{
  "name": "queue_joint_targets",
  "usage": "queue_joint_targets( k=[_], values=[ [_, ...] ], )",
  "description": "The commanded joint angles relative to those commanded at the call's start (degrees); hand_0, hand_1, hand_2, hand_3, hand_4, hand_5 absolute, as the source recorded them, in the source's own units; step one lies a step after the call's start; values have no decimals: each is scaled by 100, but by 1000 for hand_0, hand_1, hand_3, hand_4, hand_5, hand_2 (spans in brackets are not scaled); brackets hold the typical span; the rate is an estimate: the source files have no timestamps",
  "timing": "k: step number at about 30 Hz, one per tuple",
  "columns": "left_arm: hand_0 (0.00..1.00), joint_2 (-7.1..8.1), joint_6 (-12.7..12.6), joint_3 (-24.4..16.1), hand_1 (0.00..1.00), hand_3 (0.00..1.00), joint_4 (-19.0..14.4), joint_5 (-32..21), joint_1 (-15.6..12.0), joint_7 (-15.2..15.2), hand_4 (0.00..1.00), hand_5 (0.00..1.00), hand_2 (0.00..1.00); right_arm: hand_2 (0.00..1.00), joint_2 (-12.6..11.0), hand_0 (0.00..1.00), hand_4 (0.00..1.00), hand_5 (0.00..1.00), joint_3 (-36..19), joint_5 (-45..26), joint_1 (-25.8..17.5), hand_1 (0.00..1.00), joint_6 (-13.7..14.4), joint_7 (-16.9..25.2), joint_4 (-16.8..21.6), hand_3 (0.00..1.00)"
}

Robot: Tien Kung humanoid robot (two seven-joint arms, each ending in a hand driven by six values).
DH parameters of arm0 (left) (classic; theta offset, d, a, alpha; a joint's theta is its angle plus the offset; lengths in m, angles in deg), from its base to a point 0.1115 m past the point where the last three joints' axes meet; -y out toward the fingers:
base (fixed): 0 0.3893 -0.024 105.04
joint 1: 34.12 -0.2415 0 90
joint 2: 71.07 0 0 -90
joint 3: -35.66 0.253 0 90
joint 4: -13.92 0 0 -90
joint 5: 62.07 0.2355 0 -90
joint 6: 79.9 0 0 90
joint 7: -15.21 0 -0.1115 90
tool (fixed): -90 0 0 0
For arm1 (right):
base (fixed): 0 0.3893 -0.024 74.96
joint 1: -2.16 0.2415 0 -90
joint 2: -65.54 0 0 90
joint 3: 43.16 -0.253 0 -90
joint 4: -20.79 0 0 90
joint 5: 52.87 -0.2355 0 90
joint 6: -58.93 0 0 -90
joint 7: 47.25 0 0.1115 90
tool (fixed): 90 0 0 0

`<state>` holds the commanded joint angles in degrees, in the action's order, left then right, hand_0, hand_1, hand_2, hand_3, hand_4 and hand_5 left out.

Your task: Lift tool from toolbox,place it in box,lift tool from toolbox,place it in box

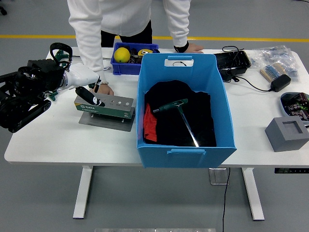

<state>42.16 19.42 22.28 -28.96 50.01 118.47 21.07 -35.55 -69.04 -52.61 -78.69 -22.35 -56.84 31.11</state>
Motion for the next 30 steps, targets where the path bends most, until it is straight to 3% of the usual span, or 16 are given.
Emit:
queue_joint_targets(
  k=[13, 14, 19, 20, 25, 26, 30],
  values=[
    [723, -2, 67, 137, 683, 548, 89, -62, 42, -54, 901, 886, 650, 756, 10, 691, 808, 682, -20, 36, -24, 685, 15, -15, 0, 578],
    [722, -7, 69, 146, 611, 483, 91, -61, 46, -56, 901, 887, 541, 756, 12, 691, 808, 682, -19, 38, -28, 685, 17, -16, 0, 578],
    [722, -38, 96, 178, 611, 483, 122, -99, 57, -74, 901, 887, 541, 756, 18, 691, 808, 682, 16, 8, -47, 685, 19, -12, 0, 578],
    [710, -43, 101, 188, 519, 437, 126, -107, 57, -77, 900, 891, 428, 756, 19, 692, 808, 682, 11, 15, -50, 685, 20, -14, 0, 578],
    [710, -66, 76, 236, 519, 437, 148, -124, 60, -48, 900, 891, 428, 756, 22, 692, 808, 682, -2, 33, -62, 685, 23, -20, 0, 578],
    [695, -71, 73, 244, 442, 403, 155, -128, 61, -44, 900, 889, 353, 756, 23, 691, 808, 682, 1, 32, -63, 685, 23, -20, 0, 577],
    [695, -89, 50, 285, 442, 403, 188, -136, 69, -23, 900, 889, 353, 756, 23, 691, 808, 682, 19, 18, -67, 685, 22, -17, 0, 577]
  ],
)
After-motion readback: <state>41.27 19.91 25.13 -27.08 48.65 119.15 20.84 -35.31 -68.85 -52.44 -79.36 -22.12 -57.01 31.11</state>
